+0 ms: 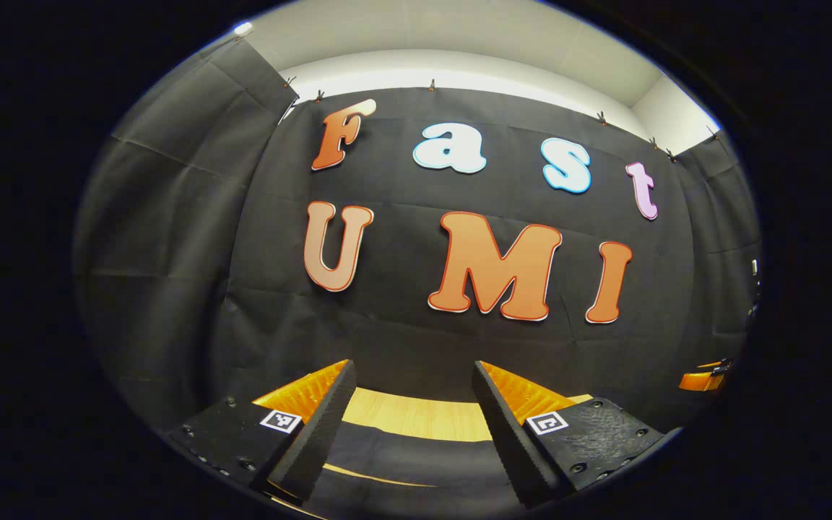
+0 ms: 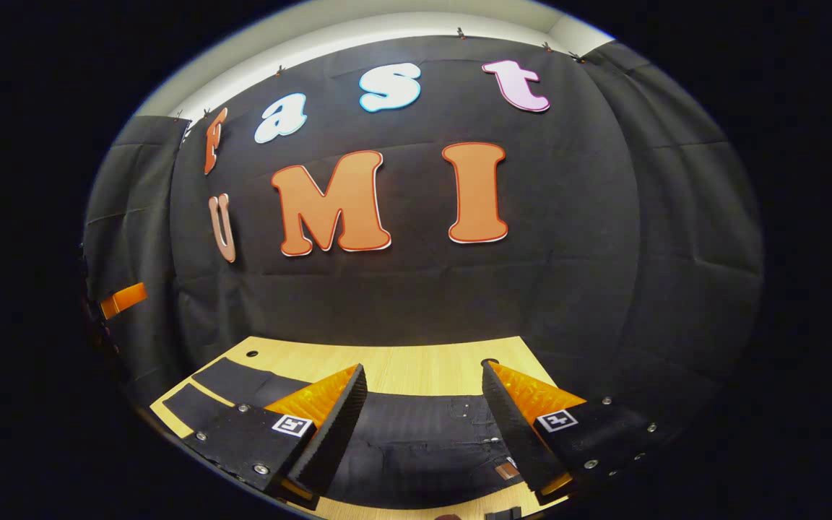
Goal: Grasp the waist and the cuffs of the jeans and fold them to make the two legs overlap; first hold the waist and fold one-third of the jeans toward the cuffs, then hold the cuffs and fold the remaining one-third in the same direction to finish folding.
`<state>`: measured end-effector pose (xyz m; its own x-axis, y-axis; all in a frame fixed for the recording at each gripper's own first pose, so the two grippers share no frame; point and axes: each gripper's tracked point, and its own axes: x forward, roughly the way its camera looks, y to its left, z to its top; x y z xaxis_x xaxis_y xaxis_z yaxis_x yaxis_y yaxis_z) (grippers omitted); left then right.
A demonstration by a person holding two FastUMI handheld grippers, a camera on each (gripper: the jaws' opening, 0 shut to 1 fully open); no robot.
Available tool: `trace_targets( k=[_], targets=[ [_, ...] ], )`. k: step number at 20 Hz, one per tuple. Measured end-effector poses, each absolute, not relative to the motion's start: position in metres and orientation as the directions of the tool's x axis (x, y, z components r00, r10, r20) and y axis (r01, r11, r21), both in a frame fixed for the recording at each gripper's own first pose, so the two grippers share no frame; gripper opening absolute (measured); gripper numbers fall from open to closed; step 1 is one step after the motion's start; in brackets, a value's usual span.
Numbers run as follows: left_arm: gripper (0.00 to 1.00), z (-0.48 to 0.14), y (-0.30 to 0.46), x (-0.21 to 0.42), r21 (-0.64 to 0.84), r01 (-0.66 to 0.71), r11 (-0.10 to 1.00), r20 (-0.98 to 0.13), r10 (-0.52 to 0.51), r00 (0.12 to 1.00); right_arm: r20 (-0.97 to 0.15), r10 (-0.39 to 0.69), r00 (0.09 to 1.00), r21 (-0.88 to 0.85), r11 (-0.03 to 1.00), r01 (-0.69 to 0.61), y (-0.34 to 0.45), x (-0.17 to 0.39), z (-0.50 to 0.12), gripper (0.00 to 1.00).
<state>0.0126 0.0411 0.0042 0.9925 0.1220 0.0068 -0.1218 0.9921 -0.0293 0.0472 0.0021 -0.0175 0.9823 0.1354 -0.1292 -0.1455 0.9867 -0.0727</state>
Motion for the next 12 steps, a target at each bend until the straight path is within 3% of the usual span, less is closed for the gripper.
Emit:
trace_targets(
  k=[1, 5, 12],
  targets=[
    [0.94, 0.004, 0.048, 0.017, -0.008, -0.114, 0.993, 0.004, 0.114, 0.994, -0.121, 0.117, 0.986, -0.073, 0.989, -0.126, 0.004, 0.048, -0.018, 0.97],
    [0.95, 0.007, 0.077, 0.029, 0.019, -0.09, 0.996, -0.009, 0.09, 0.996, -0.105, 0.089, 0.99, -0.091, 0.991, -0.099, 0.028, 0.051, -0.027, 0.97],
    [0.97, -0.027, 0.119, 0.03, -0.053, -0.153, 0.987, -0.103, 0.147, 0.984, -0.151, 0.162, 0.975, -0.065, 0.983, -0.174, 0.063, 0.071, -0.035, 0.97]
  ],
)
